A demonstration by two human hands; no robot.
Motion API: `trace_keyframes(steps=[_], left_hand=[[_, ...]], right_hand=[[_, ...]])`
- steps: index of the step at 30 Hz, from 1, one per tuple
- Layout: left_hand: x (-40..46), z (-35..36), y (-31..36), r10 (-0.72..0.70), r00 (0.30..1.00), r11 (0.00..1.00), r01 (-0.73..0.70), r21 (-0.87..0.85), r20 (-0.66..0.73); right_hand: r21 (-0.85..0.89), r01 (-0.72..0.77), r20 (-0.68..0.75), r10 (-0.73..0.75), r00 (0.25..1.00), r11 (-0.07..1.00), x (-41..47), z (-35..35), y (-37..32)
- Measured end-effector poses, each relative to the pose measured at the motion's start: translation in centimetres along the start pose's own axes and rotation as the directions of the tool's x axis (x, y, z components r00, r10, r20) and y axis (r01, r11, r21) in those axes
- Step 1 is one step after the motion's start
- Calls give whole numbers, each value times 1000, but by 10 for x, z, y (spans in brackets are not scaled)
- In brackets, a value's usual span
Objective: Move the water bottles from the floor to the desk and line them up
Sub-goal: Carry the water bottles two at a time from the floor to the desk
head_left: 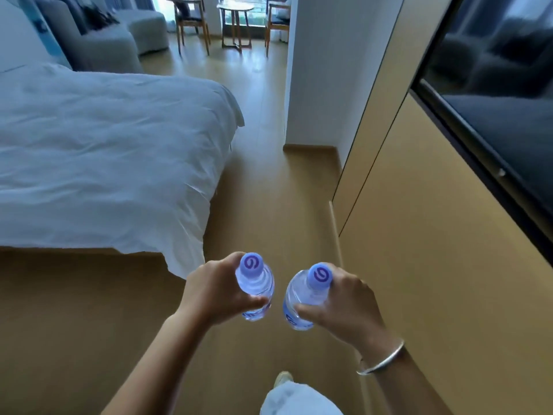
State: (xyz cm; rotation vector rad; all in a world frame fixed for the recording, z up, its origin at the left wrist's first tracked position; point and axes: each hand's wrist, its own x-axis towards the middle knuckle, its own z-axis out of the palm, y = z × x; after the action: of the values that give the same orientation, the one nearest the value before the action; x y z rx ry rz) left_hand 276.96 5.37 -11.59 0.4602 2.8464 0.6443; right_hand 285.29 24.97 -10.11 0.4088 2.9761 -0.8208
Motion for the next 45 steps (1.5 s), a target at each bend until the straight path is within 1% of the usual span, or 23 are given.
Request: trace_keyframes(steps=[4, 7, 14, 19, 24, 28, 33, 36, 41, 45], left_hand=[[65, -11, 21, -46, 998, 998, 44, -55, -51], [108, -14, 29, -62, 997, 996, 58, -64, -52], [218, -17, 27, -49, 997, 998, 46, -43, -64], [327, -26, 12, -14, 999, 999, 12, -43, -49], [447, -54, -5, 48, 998, 998, -49, -31, -37], [525, -84, -12, 95, 995, 995, -95, -11, -20], [609, -102, -26, 69, 998, 998, -69, -5, -8], [663, -109, -29, 52, 999, 999, -52, -14, -8], [764, -118, -27, 61, 997, 998, -62, -12, -40], [857, -122, -17, 34, 998, 999, -34, -10, -48]], right_hand=[[-24, 77, -7, -77, 997, 997, 79, -20, 13], [-39, 100, -4, -100, 995, 994, 128, -28, 21], [-37, 92, 27, -91, 995, 995, 241, -34, 24], [-30, 56, -1, -56, 998, 998, 341, -34, 11], [3, 15, -10, -15, 1000, 1000, 445, -37, -15], [-14, 13, -35, -14, 999, 1000, 525, -47, -34], [-32, 35, -60, -37, 998, 999, 620, -56, -48], [-27, 59, -48, -60, 997, 998, 678, -60, -51], [-18, 79, -45, -80, 996, 997, 781, -63, -42], [-9, 96, -30, -96, 995, 995, 872, -77, -32]])
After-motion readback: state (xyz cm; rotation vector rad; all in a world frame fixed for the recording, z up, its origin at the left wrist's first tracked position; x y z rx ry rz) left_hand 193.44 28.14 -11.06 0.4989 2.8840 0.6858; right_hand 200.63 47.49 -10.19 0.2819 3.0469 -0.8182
